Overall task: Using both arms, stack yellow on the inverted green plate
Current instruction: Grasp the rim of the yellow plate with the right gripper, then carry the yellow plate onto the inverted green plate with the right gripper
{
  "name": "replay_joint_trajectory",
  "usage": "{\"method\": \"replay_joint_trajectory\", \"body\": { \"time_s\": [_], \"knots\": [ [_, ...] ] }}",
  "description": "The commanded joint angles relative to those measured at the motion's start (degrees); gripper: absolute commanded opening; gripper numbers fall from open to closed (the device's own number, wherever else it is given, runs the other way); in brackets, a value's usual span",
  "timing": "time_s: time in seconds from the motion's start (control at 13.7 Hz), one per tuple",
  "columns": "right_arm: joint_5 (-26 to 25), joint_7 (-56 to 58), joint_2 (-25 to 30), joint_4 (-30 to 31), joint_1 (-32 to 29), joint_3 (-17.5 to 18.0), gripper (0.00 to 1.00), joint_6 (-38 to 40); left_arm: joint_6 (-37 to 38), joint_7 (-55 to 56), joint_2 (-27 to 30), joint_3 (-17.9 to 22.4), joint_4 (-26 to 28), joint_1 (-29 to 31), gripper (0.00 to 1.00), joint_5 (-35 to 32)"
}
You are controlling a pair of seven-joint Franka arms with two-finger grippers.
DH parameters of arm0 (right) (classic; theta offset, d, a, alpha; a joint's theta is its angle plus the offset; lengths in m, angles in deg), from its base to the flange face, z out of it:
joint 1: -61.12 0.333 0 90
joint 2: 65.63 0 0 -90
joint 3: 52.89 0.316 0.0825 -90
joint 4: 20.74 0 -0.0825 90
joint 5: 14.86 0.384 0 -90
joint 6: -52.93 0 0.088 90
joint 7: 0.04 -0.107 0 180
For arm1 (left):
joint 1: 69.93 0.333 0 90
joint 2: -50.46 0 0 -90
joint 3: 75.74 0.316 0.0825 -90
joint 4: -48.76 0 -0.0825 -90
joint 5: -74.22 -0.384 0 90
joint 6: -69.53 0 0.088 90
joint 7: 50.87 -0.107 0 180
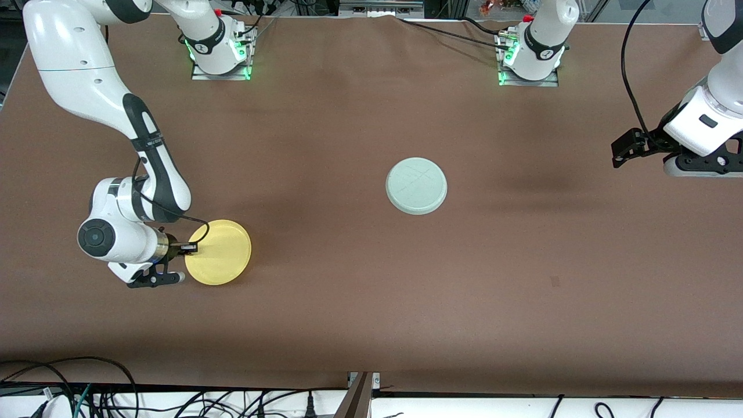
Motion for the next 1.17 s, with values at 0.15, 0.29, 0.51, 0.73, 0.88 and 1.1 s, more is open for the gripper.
{"method": "replay_joint_trajectory", "body": {
  "time_s": [0.15,0.29,0.51,0.73,0.88,1.1],
  "knots": [
    [1.6,-0.5,0.4,-0.5,-0.1,0.3,0.0,0.4,0.3,0.2,0.3,0.3,-0.3,-0.2,1.0,1.0],
    [8.3,-4.0,1.1,-1.2,0.0,0.4,0.0,0.4,0.3,0.2,0.3,0.3,-0.3,-0.2,1.0,1.0],
    [16.6,-6.6,3.4,-1.6,0.2,2.8,0.0,2.7,0.4,0.4,0.3,0.3,-0.3,-0.2,1.0,1.0],
    [17.4,-16.1,7.0,-0.9,0.5,7.3,0.0,6.0,0.4,0.4,0.3,0.2,-0.3,-0.2,1.0,1.0],
    [17.3,-21.9,11.1,3.4,2.6,9.3,0.0,6.8,0.4,0.6,0.3,0.2,-0.3,-0.3,1.0,1.0],
    [17.3,-30.2,21.4,18.6,9.0,11.6,0.0,-3.8,0.4,0.5,0.3,0.2,-0.3,-0.2,1.0,1.0]
  ]
}}
